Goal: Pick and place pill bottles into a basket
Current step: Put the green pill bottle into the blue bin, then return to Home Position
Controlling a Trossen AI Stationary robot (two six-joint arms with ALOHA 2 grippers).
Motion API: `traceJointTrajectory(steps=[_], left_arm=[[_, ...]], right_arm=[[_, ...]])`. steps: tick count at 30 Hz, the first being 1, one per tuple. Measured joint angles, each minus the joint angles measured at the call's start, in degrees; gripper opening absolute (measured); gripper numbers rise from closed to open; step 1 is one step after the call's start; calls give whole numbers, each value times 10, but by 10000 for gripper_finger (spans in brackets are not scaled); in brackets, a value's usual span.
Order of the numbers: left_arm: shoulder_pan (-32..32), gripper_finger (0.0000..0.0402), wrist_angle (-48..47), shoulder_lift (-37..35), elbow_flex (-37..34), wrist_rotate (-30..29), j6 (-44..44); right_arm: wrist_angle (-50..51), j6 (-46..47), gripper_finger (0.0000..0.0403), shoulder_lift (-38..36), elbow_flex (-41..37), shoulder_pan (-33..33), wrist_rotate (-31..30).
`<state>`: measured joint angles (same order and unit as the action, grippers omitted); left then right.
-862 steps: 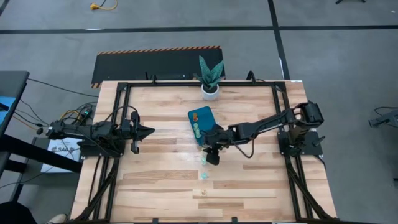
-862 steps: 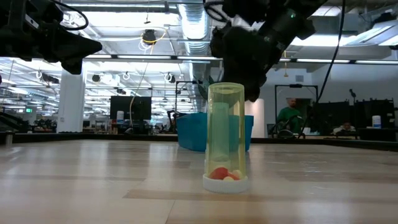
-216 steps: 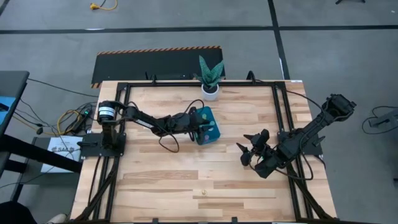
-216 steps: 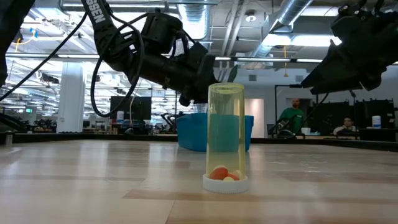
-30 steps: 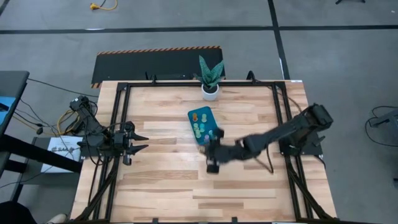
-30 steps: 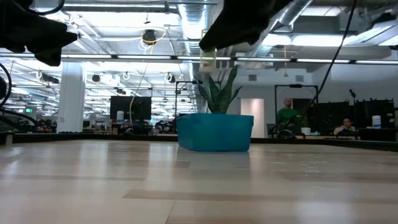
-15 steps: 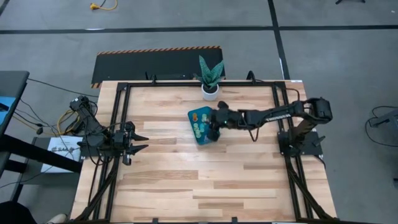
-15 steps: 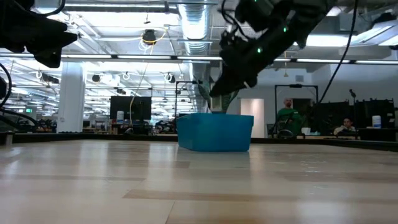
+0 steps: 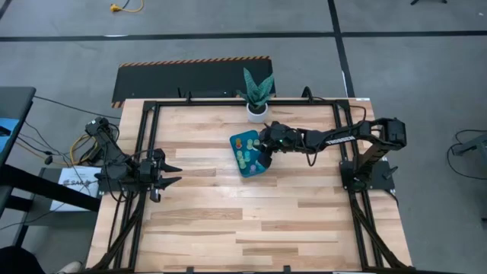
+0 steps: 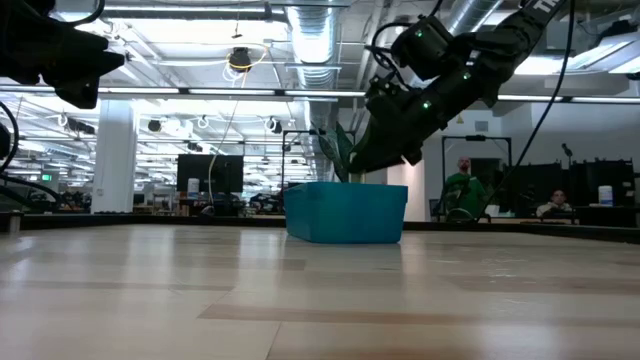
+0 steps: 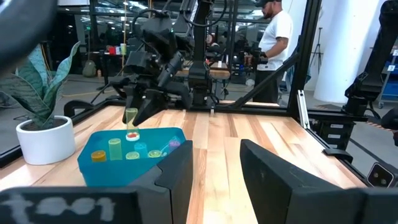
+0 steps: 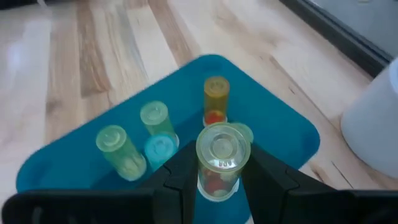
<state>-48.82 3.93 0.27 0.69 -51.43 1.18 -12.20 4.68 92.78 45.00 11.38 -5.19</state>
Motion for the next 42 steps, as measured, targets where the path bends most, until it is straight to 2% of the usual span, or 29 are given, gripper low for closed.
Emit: traceJointTrajectory(steps=[26,42], left_arm=[[0,124,2,0,0,-3,-10],[0,124,2,0,0,-3,-9]], right_arm=[[-43,33,106,70,-3,-9,10],[-45,31,188,70,-2,-11,9]])
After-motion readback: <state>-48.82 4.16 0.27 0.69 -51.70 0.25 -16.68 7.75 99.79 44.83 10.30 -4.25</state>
